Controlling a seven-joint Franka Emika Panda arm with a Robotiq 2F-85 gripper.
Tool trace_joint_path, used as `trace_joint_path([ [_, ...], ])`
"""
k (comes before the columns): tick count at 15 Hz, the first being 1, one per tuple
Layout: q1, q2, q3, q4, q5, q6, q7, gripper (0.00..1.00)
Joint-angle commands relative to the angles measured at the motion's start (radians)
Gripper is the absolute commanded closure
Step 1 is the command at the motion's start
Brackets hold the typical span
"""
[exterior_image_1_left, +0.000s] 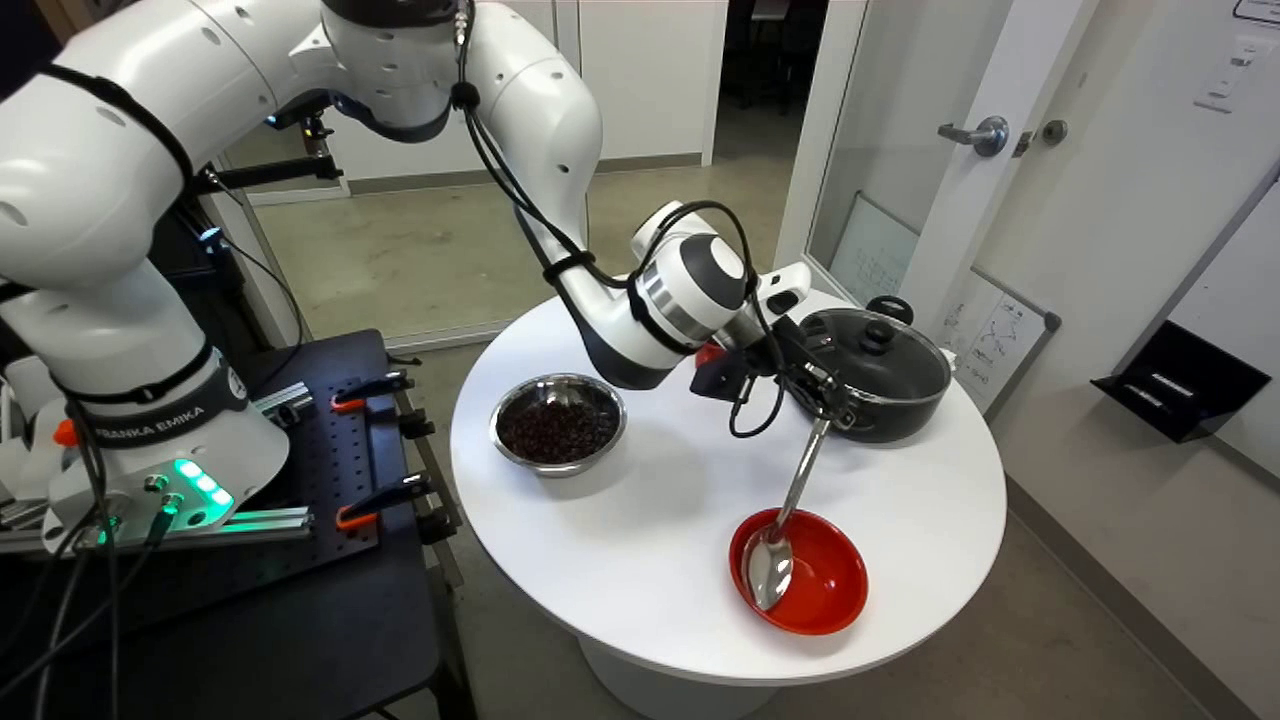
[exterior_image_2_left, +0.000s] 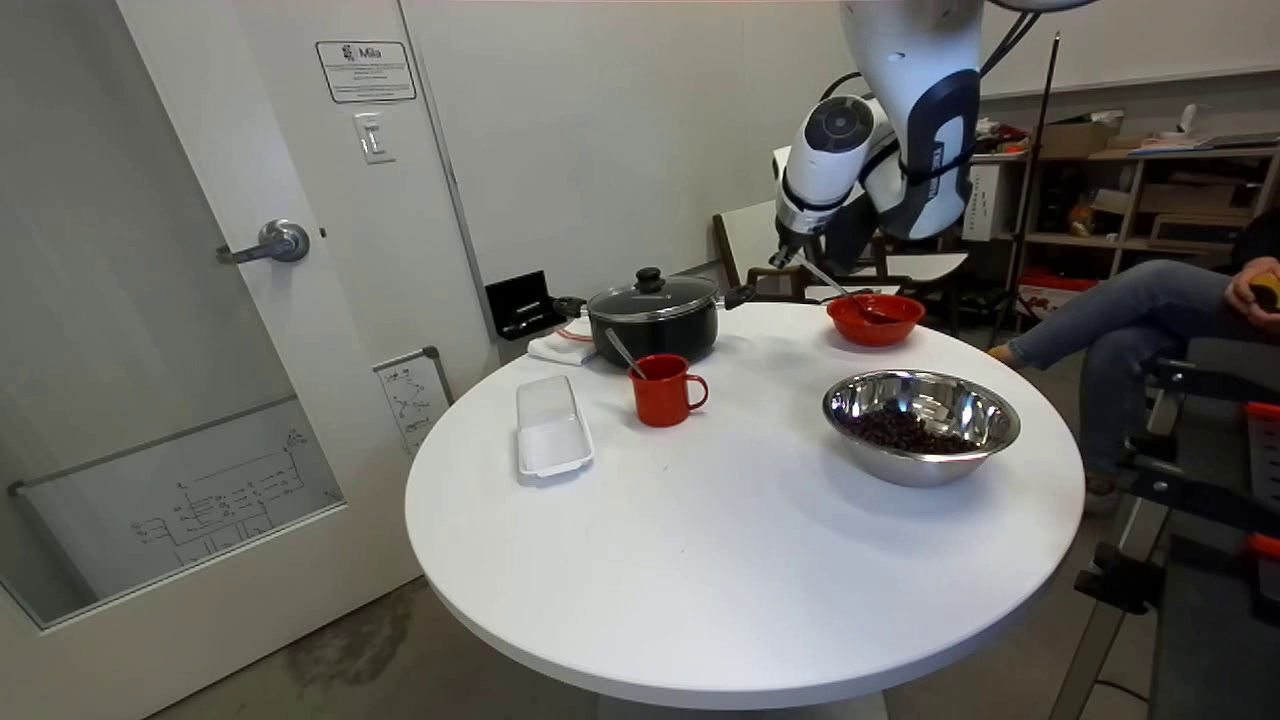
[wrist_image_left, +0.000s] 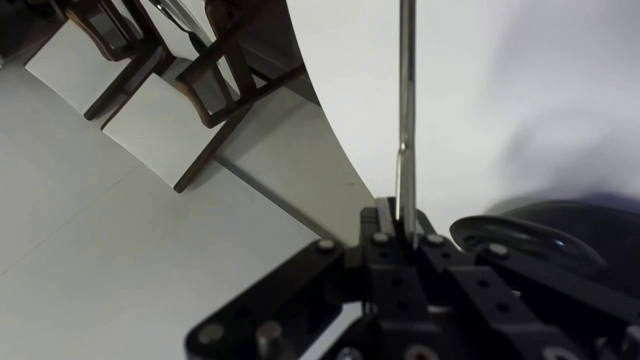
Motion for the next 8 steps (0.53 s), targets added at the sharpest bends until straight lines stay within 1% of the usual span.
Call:
trace_joint_path([
  [1, 0.0, -0.022, -0.008, 0.014, -0.016, 0.005, 0.04, 0.99],
  [8, 0.0, -0.044, -0.008, 0.025, -0.021, 0.005, 0.045, 0.99],
])
